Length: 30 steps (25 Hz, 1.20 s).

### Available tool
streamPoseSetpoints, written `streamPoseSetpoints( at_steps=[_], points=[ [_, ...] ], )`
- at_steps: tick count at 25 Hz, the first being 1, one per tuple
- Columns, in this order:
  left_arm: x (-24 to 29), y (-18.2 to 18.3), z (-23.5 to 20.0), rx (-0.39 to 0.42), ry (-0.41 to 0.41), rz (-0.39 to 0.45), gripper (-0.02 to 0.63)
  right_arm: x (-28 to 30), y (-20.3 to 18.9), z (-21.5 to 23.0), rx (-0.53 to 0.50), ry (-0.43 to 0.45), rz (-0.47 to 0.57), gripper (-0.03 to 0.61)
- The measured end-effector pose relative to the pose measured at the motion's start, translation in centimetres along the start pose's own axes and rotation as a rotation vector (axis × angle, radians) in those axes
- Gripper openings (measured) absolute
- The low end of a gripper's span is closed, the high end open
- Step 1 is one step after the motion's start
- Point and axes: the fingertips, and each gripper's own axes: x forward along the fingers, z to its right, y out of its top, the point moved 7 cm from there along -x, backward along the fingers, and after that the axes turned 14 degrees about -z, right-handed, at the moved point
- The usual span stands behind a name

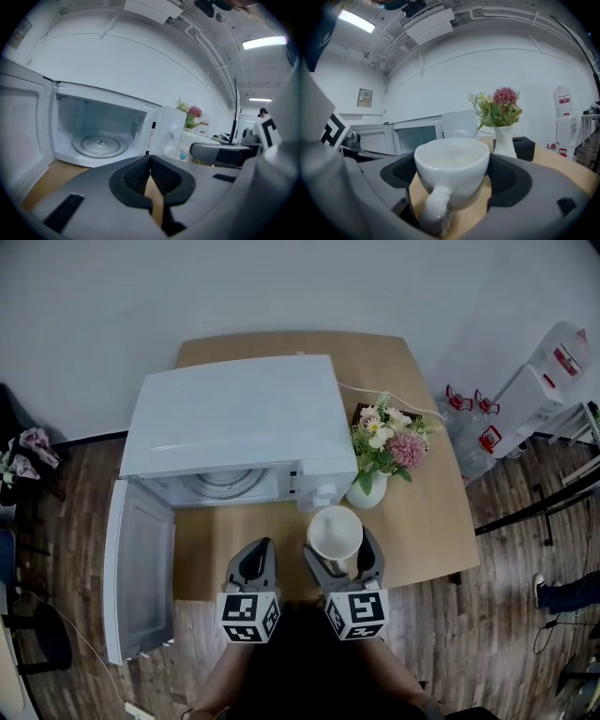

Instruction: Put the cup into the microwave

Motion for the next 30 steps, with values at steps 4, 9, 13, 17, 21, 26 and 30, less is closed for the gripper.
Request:
streamPoseSetpoints(
  at_steps=[4,9,13,17,21,26,30],
  points=[
    [-0.7,0.2,-2.1,-0.013,0.026,0.001,0.005,1.5,0.5,-2.1,-0.013,0.034,-0.007,0.439],
    [-1.3,0.0,-4.6,-0.032,0.060,0.001,0.005,3.4,0.8,-4.3,-0.030,0.076,-0.024,0.439],
    [-2.0,0.1,-6.6,-0.045,0.095,0.011,0.005,5.0,1.1,-6.1,-0.038,0.115,-0.037,0.439],
    [-2.7,0.0,-8.6,-0.064,0.131,0.025,0.005,6.6,1.4,-8.0,-0.051,0.153,-0.045,0.439],
    [-3.5,0.0,-10.6,-0.086,0.166,0.039,0.005,8.2,1.7,-9.8,-0.065,0.187,-0.057,0.439],
    [-4.3,0.2,-12.3,-0.071,0.189,0.052,0.005,10.3,2.3,-11.6,-0.075,0.206,-0.067,0.439],
    [-4.6,0.5,-13.3,-0.054,0.181,0.054,0.005,11.9,2.9,-12.7,-0.092,0.210,-0.069,0.439]
  ],
)
